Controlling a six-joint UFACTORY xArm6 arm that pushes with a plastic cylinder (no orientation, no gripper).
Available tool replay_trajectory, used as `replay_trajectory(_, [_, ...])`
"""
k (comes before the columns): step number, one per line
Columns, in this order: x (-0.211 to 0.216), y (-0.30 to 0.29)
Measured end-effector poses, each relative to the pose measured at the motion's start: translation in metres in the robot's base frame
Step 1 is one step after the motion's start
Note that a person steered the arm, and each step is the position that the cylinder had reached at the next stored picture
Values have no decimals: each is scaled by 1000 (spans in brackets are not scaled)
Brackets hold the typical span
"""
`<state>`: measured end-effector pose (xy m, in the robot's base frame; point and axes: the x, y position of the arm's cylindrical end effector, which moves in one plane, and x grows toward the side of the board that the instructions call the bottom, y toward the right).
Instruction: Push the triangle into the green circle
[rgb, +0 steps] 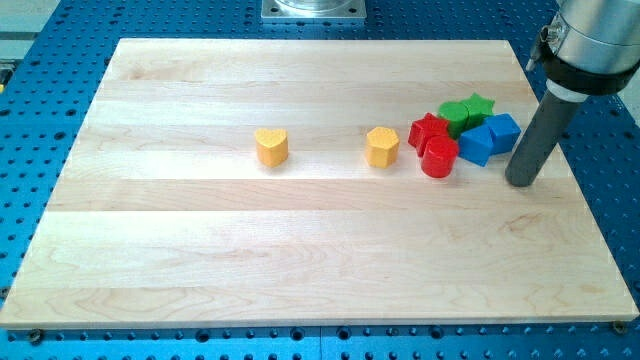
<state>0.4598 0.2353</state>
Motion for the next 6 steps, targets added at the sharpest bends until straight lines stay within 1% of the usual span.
replay_trajectory(4, [-36, -40])
replay_trajectory(5, [23, -47])
replay_trajectory(6, [54, -121])
